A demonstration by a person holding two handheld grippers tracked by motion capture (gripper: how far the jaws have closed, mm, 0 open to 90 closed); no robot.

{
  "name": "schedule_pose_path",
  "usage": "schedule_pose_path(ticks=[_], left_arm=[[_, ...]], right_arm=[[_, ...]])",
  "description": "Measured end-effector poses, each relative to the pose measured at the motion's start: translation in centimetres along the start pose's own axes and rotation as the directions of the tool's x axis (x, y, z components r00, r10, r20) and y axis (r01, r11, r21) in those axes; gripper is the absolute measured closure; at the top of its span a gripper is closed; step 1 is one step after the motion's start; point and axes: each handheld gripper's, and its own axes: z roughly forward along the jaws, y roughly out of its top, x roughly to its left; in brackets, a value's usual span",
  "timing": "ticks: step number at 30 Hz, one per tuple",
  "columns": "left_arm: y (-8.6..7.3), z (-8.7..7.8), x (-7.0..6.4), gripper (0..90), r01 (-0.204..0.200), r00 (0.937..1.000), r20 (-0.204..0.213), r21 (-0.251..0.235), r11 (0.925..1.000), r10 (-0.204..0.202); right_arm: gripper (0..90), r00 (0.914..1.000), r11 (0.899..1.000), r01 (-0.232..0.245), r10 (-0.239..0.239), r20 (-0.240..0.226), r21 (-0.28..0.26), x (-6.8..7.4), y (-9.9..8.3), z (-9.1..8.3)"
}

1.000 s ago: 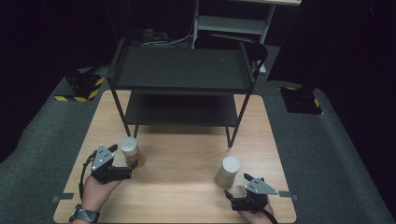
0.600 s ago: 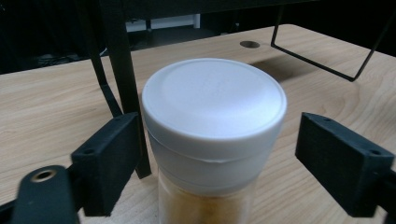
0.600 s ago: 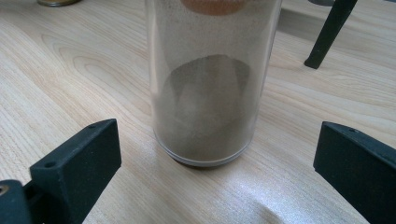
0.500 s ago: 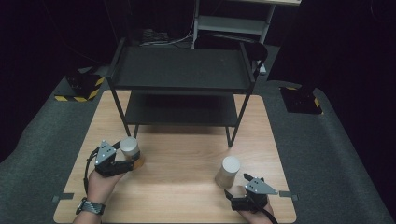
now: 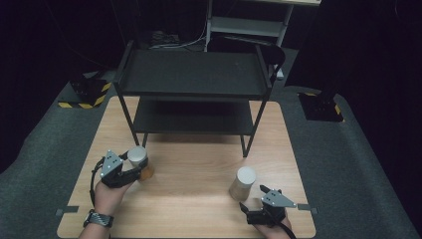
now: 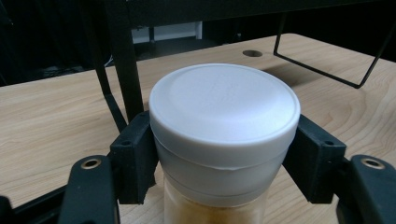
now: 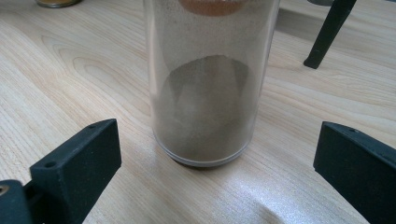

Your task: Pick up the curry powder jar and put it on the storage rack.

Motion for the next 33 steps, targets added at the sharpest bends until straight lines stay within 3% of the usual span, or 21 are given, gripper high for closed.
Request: schedule_pose_path(ticks=[12, 17, 23, 27, 33], left_arm=[[-0.4, -0.1, -0.6, 33.8, 0.013, 0.9997, -0.021, -0.019, 0.9997, -0.014], [-0.1, -0.4, -0.5, 33.9, 0.02, 0.9998, -0.004, -0.016, 0.9997, -0.02], [0.3, -1.1, -1.0, 33.9, -0.009, 1.0, 0.0, -0.041, 0.9991, 0.009], [0.7, -1.7, -1.0, 33.8, 0.01, 0.9997, 0.021, -0.059, 0.9982, -0.009], [1.6, -2.5, -1.5, 33.8, -0.016, 0.9993, 0.032, -0.081, 0.9966, 0.018]], right_arm=[[0.4, 1.0, 1.0, -0.005, 0.005, -0.002, 0.0, -0.1, 0.0, 0.0], [0.4, 1.0, 1.0, -0.008, 0.008, -0.005, -0.002, -0.2, 0.0, 0.0], [0.4, 1.0, 1.0, -0.007, 0.007, -0.004, -0.001, -0.2, 0.0, 0.0], [0.4, 1.0, 1.0, -0.007, 0.007, -0.004, -0.003, -0.2, -0.1, 0.0], [0.4, 0.9999, 1.0, -0.011, 0.011, -0.006, -0.004, -0.2, -0.1, 0.0]])
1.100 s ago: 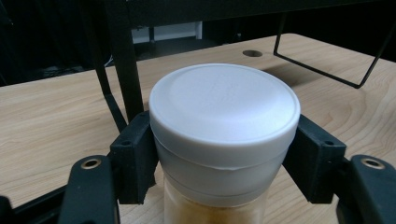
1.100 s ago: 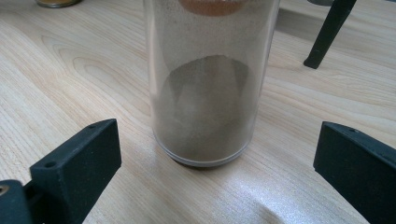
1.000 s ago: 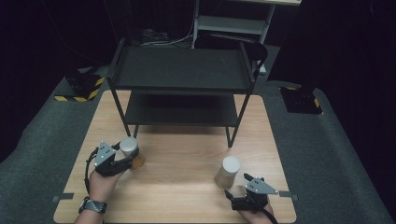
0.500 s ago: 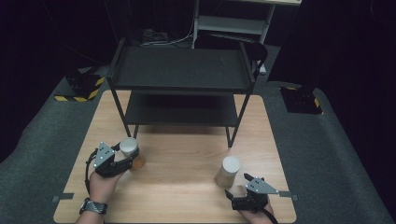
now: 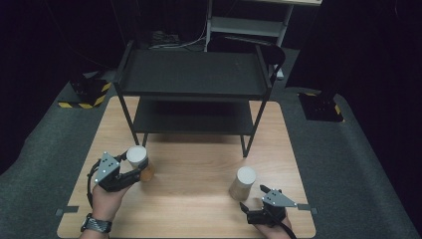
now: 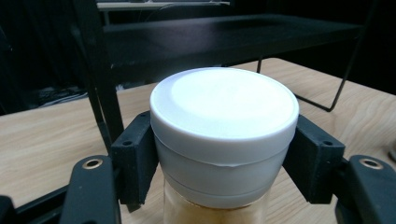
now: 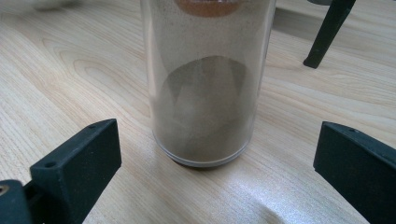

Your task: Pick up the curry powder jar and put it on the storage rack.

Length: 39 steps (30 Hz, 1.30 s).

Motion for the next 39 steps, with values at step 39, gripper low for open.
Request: schedule_pose_path(ticks=[39], left_arm=[[6.2, -2.4, -1.2, 33.8, -0.047, 0.997, 0.057, -0.092, 0.9946, 0.053]], right_arm=[[0.5, 1.0, 1.0, 0.005, -0.005, 0.0, 0.02, 0.0, 0.3, 0.1]])
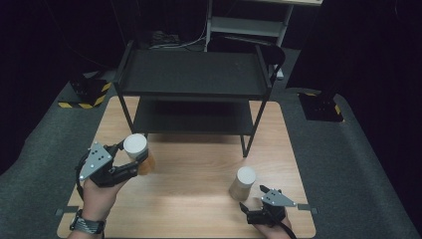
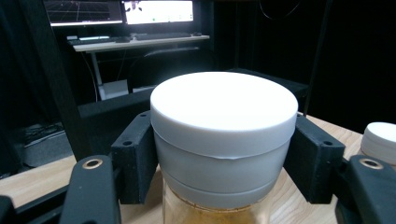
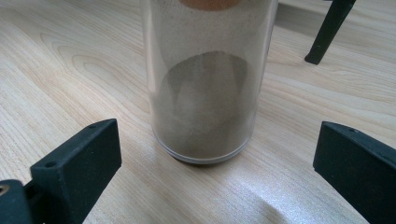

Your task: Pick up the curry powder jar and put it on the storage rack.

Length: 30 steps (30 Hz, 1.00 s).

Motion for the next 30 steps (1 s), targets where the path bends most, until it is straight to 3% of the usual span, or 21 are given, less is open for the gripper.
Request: schedule_pose_path(ticks=[8, 13, 30], left_arm=[[1.6, 0.3, -0.2, 33.8, -0.022, 0.9998, 0.001, -0.021, 0.9995, 0.022], [3.0, 0.6, -0.2, 33.8, -0.009, 0.9999, 0.01, -0.037, 0.9993, 0.009], [6.9, 1.8, -0.1, 33.8, -0.019, 0.9994, 0.026, -0.067, 0.9976, 0.021]], right_arm=[[0.6, 1.0, 1.0, -0.001, 0.001, -0.003, 0.0, -0.1, 0.0, 0.0], [0.6, 1.0, 1.0, -0.004, 0.004, -0.004, -0.001, -0.1, 0.0, 0.0], [0.7, 0.9999, 1.0, -0.008, 0.008, -0.007, -0.001, -0.2, 0.0, 0.0]])
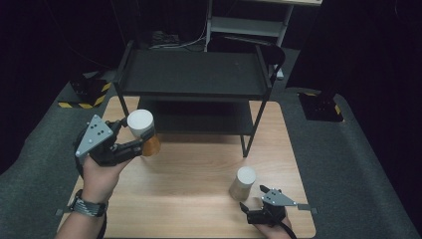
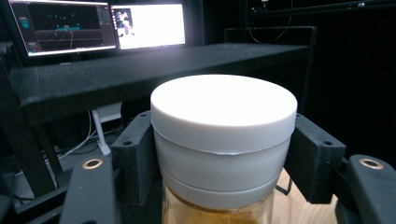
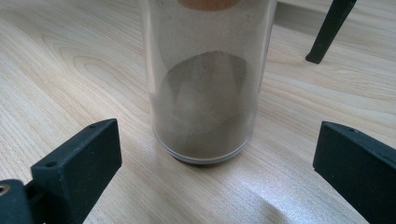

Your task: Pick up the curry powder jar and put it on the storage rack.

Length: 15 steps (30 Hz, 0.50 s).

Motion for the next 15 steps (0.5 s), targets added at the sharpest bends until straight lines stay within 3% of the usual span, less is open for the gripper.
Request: schedule_pose_path(ticks=[6, 15], left_arm=[[0.8, 0.7, 0.0, 33.8, 0.002, 1.0, -0.003, -0.015, 0.9999, -0.002], [2.7, 2.0, 0.1, 33.8, -0.03, 0.9995, -0.01, -0.023, 0.9993, 0.03]], right_arm=[[0.8, 1.0, 1.0, -0.001, 0.001, 0.0, 0.001, 0.0, 0.0, 0.0], [0.8, 1.0, 1.0, -0.003, 0.003, -0.006, 0.0, -0.1, 0.0, 0.0]])
